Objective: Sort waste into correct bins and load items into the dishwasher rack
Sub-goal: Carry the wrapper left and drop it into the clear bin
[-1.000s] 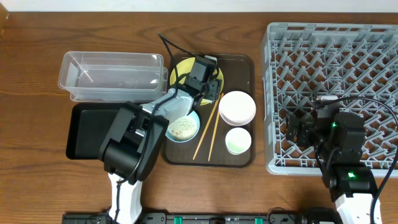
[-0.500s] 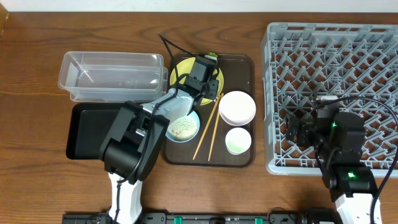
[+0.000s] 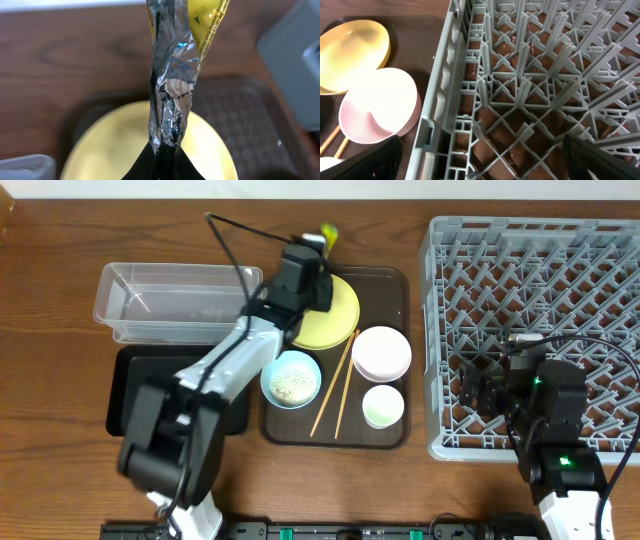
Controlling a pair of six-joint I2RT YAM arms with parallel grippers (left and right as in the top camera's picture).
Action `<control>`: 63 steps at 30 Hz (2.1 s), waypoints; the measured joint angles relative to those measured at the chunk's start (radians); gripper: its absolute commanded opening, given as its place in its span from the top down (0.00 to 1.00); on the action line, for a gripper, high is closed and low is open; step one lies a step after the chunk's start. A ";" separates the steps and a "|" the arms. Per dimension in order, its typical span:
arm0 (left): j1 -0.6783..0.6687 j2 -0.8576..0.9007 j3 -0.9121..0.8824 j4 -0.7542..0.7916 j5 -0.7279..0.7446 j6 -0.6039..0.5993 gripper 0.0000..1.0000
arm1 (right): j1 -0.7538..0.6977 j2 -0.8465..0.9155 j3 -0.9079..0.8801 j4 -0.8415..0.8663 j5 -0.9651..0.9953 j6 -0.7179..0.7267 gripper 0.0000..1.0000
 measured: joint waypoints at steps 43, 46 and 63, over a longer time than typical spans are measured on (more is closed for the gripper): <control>0.365 -0.124 0.003 -0.307 -0.003 -0.071 0.67 | 0.000 0.000 0.000 0.000 0.000 0.000 0.01; 0.365 -0.124 0.003 -0.308 -0.003 -0.075 0.67 | 0.000 0.000 0.000 0.000 0.000 0.000 0.01; 0.365 -0.125 0.003 -0.412 -0.002 -0.320 0.58 | 0.000 0.000 0.000 -0.001 0.000 0.000 0.01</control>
